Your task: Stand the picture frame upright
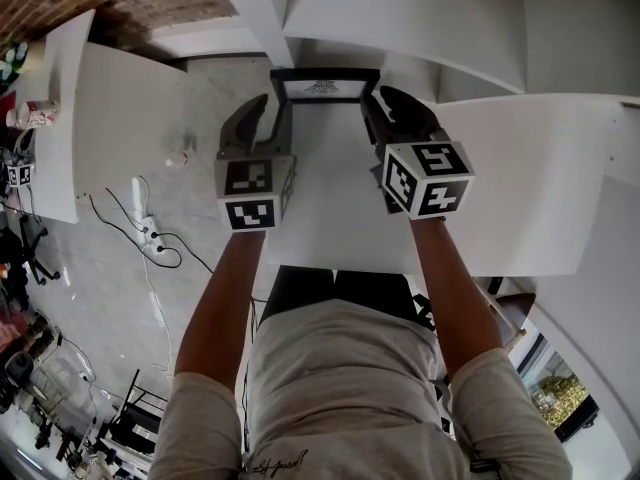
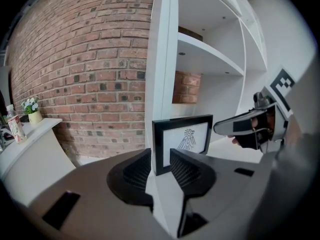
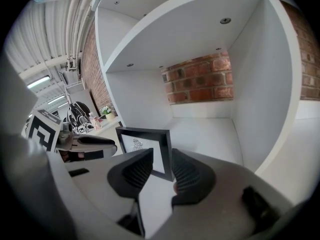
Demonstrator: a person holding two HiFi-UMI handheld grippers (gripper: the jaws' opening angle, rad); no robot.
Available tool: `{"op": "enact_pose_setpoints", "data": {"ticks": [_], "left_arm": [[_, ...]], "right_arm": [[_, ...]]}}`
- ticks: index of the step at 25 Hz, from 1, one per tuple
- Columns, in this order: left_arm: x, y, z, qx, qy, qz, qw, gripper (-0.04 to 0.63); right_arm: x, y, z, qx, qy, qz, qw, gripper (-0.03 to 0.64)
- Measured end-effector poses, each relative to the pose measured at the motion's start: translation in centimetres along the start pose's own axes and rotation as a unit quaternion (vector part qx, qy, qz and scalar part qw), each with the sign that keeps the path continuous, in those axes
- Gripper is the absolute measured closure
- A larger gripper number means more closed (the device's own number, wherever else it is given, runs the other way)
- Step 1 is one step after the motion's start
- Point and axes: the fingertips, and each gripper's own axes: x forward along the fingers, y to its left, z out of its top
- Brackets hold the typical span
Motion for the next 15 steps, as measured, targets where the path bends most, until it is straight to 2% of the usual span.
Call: {"op": "enact_pose_setpoints", "data": {"ticks": [11,15], "left_arm": [[-3.7,-2.4,-0.6,0.004,0.003,-0.002,1.0,0.474],[-5.6,-3.4,0.1,-0.007,-0.009,-0.008,0.9999,0.498]], "right_arm": [[-3.4,1.7,-0.9,-0.018,0.011,0.022,1.0,0.515],[-5.2,2.7,-0.7,-0.026,0.008,0.033,0.999,0.519]]}}
